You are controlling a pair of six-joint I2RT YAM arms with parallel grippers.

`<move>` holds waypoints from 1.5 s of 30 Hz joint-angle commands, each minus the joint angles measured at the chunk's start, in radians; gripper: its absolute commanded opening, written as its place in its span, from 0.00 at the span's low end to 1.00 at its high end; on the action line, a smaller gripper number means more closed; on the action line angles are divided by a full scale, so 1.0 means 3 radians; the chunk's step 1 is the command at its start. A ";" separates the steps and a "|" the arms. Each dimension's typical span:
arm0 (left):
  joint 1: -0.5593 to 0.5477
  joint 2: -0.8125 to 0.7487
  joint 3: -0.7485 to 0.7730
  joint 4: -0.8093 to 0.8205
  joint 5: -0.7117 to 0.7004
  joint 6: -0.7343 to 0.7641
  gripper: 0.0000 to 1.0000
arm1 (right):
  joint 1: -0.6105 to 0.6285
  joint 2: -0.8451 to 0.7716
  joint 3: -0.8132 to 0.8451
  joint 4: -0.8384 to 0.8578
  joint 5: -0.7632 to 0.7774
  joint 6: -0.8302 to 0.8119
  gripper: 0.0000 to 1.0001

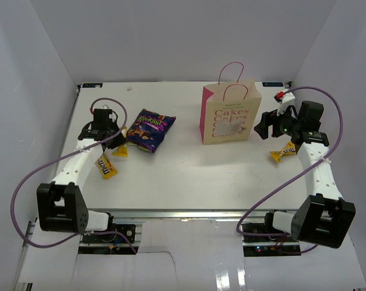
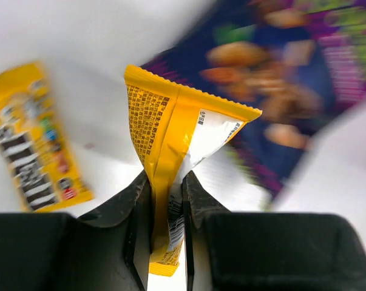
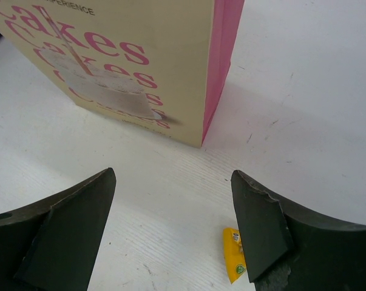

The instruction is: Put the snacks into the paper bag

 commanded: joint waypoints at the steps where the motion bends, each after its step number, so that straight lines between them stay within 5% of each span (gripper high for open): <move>1: -0.0025 -0.0523 0.0110 0.0749 0.0900 0.0207 0.00 | -0.0025 -0.0072 0.0005 -0.0071 -0.0240 -0.0127 0.83; 6: -0.0316 -0.0290 0.0670 0.1329 0.1689 0.0324 0.00 | -0.0041 -0.0098 -0.0026 -0.0148 -0.0527 -0.0281 0.83; 8: -0.0693 0.0061 0.1145 0.1431 0.1796 0.0559 0.00 | -0.0046 -0.0113 -0.0031 -0.0158 -0.0568 -0.0291 0.83; 16: -0.1252 0.1377 0.2940 0.1559 0.2358 0.1137 0.00 | -0.0071 -0.0205 -0.0082 -0.0230 -0.0568 -0.0348 0.84; 23: -0.1513 0.2057 0.3755 0.1861 0.2487 0.1138 0.00 | -0.0112 -0.0302 -0.0149 -0.0271 -0.0547 -0.0368 0.84; 37: -0.1809 0.2360 0.3915 0.2229 0.2380 0.1000 0.06 | -0.0138 -0.0262 -0.0164 -0.0266 -0.0547 -0.0373 0.84; 45: -0.1825 0.2441 0.3904 0.2250 0.2288 0.0934 0.44 | -0.0138 -0.0257 -0.0164 -0.0286 -0.0440 -0.0383 0.84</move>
